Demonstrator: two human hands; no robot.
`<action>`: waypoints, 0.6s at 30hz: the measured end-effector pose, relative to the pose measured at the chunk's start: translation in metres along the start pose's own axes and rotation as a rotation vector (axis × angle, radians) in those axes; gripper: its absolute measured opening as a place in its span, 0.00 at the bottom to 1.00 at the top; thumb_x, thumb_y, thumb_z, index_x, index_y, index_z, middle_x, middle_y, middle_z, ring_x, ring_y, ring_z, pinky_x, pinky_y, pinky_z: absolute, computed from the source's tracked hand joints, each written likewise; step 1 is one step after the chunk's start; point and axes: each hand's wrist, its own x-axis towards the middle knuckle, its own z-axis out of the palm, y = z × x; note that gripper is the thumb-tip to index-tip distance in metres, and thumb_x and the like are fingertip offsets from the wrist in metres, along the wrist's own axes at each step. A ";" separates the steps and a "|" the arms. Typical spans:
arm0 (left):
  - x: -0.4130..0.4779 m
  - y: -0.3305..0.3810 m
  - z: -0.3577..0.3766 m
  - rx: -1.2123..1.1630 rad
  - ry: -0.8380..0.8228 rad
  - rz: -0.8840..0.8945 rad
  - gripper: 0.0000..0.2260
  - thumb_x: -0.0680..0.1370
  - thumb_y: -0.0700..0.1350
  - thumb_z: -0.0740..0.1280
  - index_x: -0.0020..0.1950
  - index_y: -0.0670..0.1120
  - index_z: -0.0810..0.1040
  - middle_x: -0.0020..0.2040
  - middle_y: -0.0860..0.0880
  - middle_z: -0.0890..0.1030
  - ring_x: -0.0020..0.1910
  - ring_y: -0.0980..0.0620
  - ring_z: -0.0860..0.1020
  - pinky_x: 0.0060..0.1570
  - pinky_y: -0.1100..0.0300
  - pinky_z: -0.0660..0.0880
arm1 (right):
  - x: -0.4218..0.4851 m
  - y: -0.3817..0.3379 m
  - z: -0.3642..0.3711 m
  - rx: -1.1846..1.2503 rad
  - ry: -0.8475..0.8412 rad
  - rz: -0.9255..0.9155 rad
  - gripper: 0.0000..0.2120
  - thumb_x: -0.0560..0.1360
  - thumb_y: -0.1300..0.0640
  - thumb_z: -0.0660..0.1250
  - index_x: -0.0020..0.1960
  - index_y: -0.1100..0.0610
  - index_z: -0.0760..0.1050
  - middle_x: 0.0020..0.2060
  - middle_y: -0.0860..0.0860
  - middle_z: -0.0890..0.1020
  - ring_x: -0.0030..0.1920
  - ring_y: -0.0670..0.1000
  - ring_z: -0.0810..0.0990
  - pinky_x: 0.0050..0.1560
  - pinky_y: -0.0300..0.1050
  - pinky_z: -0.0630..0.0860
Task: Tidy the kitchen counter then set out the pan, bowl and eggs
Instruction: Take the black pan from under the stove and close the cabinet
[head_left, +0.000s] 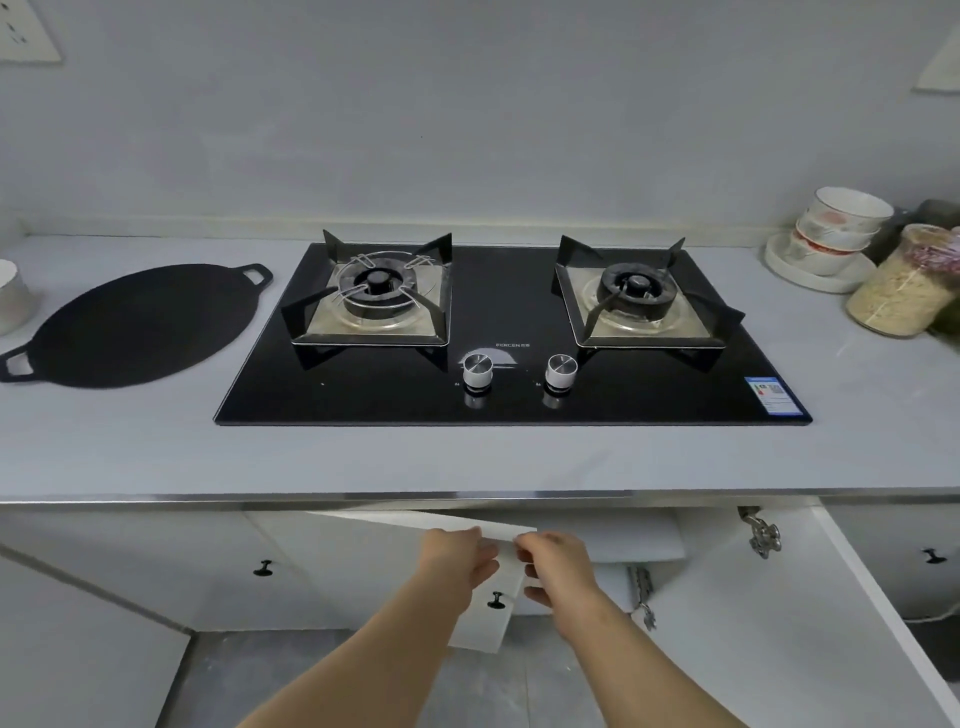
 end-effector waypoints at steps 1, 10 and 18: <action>0.002 0.003 -0.002 -0.004 -0.025 -0.001 0.09 0.78 0.34 0.61 0.38 0.39 0.69 0.34 0.43 0.75 0.32 0.50 0.76 0.28 0.61 0.77 | 0.003 -0.001 0.001 0.009 0.013 0.001 0.04 0.72 0.63 0.62 0.39 0.60 0.71 0.36 0.54 0.72 0.37 0.51 0.69 0.39 0.43 0.69; 0.011 0.017 -0.010 0.145 -0.123 0.110 0.08 0.81 0.38 0.57 0.43 0.47 0.68 0.37 0.46 0.75 0.36 0.52 0.78 0.38 0.59 0.75 | 0.014 -0.019 0.016 0.005 0.079 -0.037 0.16 0.75 0.63 0.60 0.30 0.55 0.62 0.26 0.49 0.62 0.29 0.50 0.59 0.29 0.41 0.58; 0.015 0.015 -0.017 0.189 -0.185 0.153 0.06 0.80 0.36 0.58 0.46 0.46 0.68 0.42 0.48 0.76 0.48 0.46 0.78 0.39 0.61 0.74 | 0.014 -0.014 0.022 0.025 0.009 -0.035 0.06 0.77 0.63 0.58 0.52 0.60 0.72 0.39 0.49 0.72 0.36 0.46 0.68 0.34 0.38 0.68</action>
